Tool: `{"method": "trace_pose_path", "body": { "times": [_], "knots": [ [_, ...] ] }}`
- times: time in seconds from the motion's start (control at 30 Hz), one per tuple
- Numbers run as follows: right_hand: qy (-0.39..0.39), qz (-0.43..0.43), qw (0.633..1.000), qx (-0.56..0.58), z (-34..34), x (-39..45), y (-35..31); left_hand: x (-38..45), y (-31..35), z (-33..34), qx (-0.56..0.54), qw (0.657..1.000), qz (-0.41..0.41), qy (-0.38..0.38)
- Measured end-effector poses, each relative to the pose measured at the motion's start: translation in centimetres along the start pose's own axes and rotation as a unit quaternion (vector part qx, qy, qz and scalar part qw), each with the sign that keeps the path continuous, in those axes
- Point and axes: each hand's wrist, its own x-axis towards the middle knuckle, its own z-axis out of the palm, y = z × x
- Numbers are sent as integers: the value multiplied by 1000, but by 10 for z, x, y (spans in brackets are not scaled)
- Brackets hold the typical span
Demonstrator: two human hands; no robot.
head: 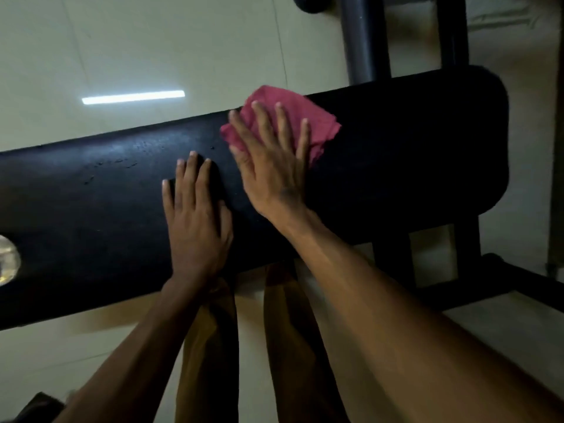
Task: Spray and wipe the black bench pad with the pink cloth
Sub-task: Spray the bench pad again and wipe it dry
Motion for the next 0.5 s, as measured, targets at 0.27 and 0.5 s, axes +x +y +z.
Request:
{"method": "trace_pose_path", "body": {
  "times": [0.27, 0.5],
  "knots": [
    [4, 104, 993, -62, -47, 33, 104, -36, -79, -35, 69, 997, -20, -32],
    [14, 200, 979, -31, -27, 59, 22, -39, -74, -18, 44, 998, -49, 2]
  ]
}}
